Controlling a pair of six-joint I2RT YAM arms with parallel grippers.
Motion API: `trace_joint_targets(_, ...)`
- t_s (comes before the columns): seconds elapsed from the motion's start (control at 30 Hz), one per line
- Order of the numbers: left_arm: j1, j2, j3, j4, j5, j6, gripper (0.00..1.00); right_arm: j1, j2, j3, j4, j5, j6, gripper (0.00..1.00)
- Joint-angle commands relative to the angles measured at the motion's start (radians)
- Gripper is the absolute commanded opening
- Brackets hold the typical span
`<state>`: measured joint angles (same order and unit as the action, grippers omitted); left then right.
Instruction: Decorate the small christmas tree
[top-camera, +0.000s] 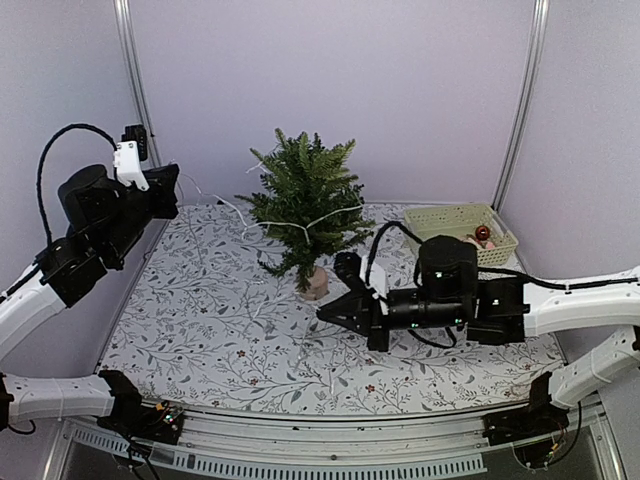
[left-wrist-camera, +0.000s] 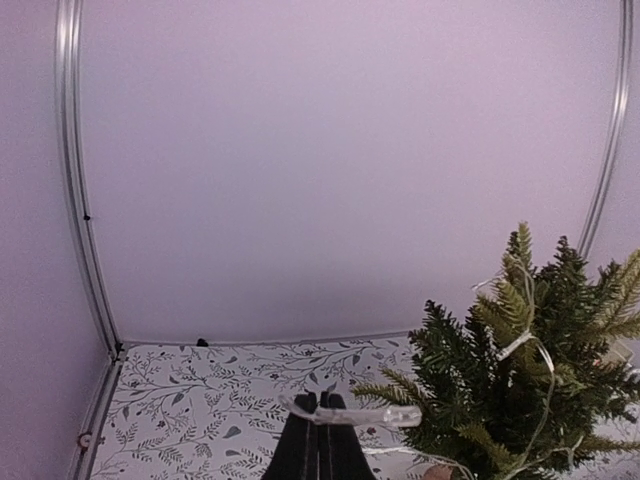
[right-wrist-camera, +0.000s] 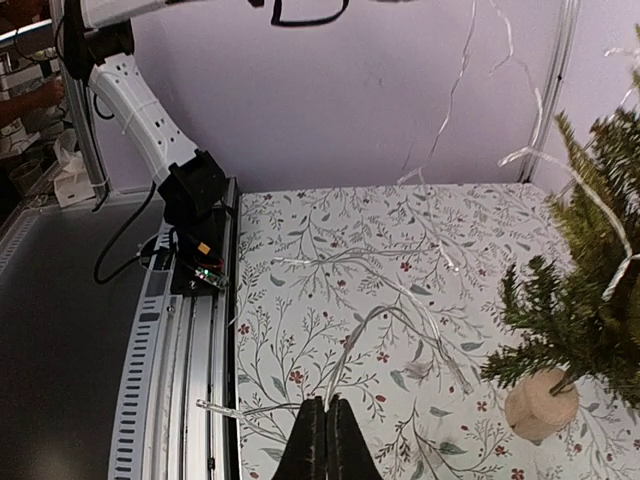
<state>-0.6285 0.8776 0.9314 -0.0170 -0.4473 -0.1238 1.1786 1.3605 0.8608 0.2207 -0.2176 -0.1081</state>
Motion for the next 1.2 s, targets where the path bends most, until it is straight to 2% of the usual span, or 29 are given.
trace_joint_targets(0.0, 0.05, 0.002, -0.018, -0.004, 0.018, -0.048, 0.0, 0.002, -0.169, 0.039, -0.137, 0.091, -0.091, 0.0)
trace_joint_targets(0.23, 0.084, 0.03, 0.007, 0.0, 0.075, -0.073, 0.0, 0.0, -0.33, 0.132, -0.156, 0.284, -0.225, 0.0)
trace_joint_targets(0.5, 0.135, 0.063, 0.04, 0.029, 0.146, -0.117, 0.0, -0.053, -0.44, 0.182, -0.034, 0.442, -0.364, 0.0)
trace_joint_targets(0.67, 0.175, 0.089, 0.061, 0.03, 0.195, -0.146, 0.0, -0.104, -0.487, 0.195, 0.09, 0.429, -0.42, 0.0)
trace_joint_targets(0.87, 0.212, 0.125, 0.094, 0.025, 0.25, -0.166, 0.0, -0.167, -0.444, 0.279, 0.165, 0.4, -0.505, 0.0)
trace_joint_targets(1.17, 0.255, 0.165, 0.125, 0.087, 0.318, -0.198, 0.0, -0.4, -0.31, 0.428, 0.257, 0.25, -0.47, 0.0)
